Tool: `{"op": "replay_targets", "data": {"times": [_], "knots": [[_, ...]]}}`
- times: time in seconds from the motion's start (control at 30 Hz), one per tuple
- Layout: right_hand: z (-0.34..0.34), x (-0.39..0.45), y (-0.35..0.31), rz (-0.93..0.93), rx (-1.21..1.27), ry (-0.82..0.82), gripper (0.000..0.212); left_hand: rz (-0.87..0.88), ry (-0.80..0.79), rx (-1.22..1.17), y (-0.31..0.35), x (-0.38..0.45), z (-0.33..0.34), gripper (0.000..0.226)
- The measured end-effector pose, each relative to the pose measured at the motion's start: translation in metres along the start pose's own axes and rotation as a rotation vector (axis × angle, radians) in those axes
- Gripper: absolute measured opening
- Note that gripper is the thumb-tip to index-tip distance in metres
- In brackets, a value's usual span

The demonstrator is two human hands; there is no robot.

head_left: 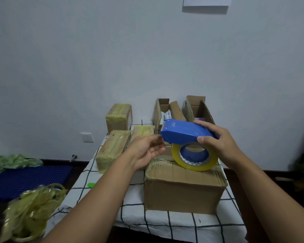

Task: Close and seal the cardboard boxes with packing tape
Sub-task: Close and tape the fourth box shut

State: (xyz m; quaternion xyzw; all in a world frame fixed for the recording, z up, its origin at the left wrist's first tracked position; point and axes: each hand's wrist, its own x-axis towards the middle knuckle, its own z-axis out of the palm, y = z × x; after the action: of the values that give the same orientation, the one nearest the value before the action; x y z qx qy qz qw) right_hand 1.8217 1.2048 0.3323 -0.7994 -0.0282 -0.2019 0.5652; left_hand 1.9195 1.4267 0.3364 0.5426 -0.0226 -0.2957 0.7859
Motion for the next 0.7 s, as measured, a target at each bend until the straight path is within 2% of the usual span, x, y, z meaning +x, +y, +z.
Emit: {"op": "replay_targets", "data": {"times": [0.23, 0.4, 0.53, 0.7], "knots": [[0.002, 0.002, -0.005, 0.001, -0.063, -0.041, 0.052, -0.018, 0.069, 0.117, 0.003, -0.003, -0.004, 0.010], [0.001, 0.008, -0.010, 0.008, -0.161, -0.103, 0.060, 0.079, 0.166, 0.399, 0.009, -0.002, -0.009, 0.011], [-0.008, 0.016, -0.021, 0.000, -0.216, -0.191, 0.059, 0.118, 0.163, 0.513, 0.017, -0.006, -0.008, 0.019], [-0.031, 0.014, -0.037, 0.013, -0.267, -0.227, 0.059, 0.126, 0.178, 0.552, 0.022, -0.005, -0.019, 0.013]]}}
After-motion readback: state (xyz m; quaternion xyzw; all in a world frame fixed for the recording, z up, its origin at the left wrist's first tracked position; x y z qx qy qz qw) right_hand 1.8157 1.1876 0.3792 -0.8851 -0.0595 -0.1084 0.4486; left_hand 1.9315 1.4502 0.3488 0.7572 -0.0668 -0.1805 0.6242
